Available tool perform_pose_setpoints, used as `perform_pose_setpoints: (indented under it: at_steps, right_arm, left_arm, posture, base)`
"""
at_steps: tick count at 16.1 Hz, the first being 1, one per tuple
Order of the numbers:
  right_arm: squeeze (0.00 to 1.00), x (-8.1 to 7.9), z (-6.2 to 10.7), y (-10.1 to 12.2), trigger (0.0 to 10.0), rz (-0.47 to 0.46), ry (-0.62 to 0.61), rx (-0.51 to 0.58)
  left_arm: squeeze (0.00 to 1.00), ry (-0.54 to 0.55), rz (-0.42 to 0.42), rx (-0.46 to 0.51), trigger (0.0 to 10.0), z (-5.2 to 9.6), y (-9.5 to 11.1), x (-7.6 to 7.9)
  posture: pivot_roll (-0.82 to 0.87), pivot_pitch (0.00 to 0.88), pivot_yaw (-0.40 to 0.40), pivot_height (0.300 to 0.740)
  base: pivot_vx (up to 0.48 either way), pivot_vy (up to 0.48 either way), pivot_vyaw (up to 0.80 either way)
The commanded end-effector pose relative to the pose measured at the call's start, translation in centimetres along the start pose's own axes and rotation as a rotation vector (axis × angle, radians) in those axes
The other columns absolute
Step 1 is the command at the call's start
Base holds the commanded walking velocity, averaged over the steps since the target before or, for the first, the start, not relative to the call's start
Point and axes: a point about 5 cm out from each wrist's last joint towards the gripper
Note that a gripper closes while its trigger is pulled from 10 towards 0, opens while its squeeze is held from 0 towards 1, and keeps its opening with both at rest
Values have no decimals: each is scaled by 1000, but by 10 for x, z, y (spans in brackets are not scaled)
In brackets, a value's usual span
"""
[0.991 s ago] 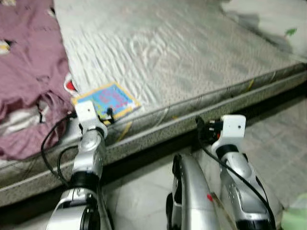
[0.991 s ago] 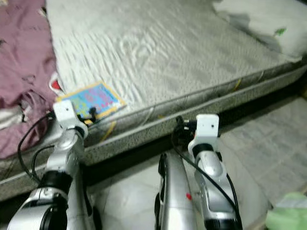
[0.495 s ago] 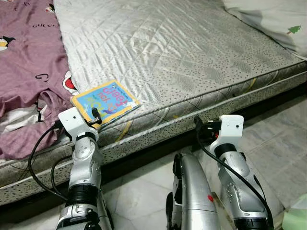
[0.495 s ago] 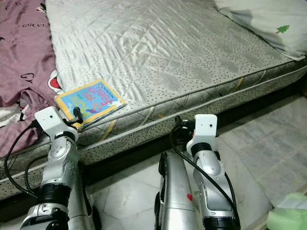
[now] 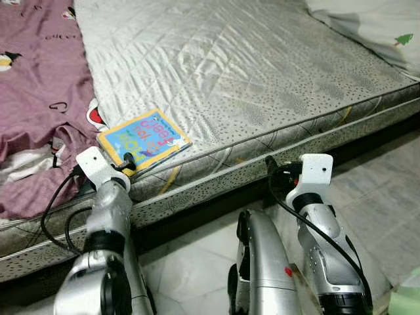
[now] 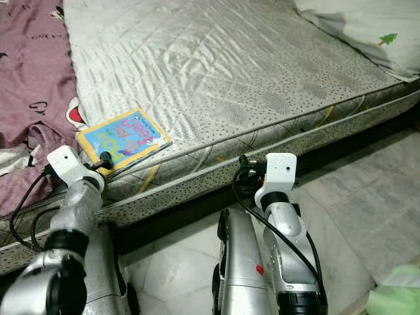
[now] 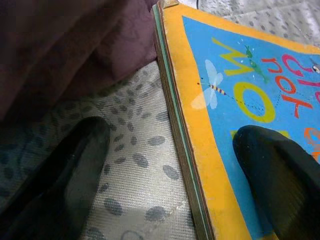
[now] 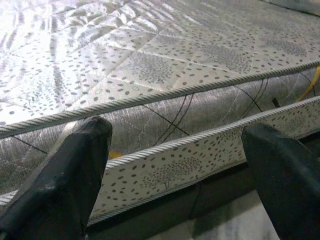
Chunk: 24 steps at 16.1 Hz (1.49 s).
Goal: Clean up the room
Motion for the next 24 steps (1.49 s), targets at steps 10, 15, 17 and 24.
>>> perform_pose_setpoints:
  at_steps: [10, 15, 17, 24]
  right_arm:
    - [0, 6, -7, 3, 10000, 31, -23, 18]
    - [0, 6, -10, 4, 10000, 41, -22, 28]
    - [0, 6, -11, 4, 10000, 44, -21, 30]
    - [0, 3, -14, 4, 10000, 50, -13, 39]
  left_arm:
    - [0, -200, 81, -284, 5961, -3, -27, 19]
    - [0, -254, 67, -299, 0, -3, -27, 23]
    - [0, -280, 24, -305, 0, -3, -28, 25]
    - [0, -385, -306, -243, 0, -2, -23, 32]
  posture:
    - [-63, 68, -46, 453]
    - [-63, 57, -47, 453]
    - [-60, 52, -45, 453]
    - [-47, 34, -48, 453]
  base:
    - [0, 0, 0]
    - [0, 0, 0]
    - [0, 0, 0]
    - [0, 0, 0]
Point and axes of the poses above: a point about 5 cm out from each wrist's last joint towards the gripper, its own z axis pointing back from the gripper into the wrist, its own y axis along the axis of the wrist's last joint, x = y × z, and after that the axes turned 9 degrees about z, right-handed
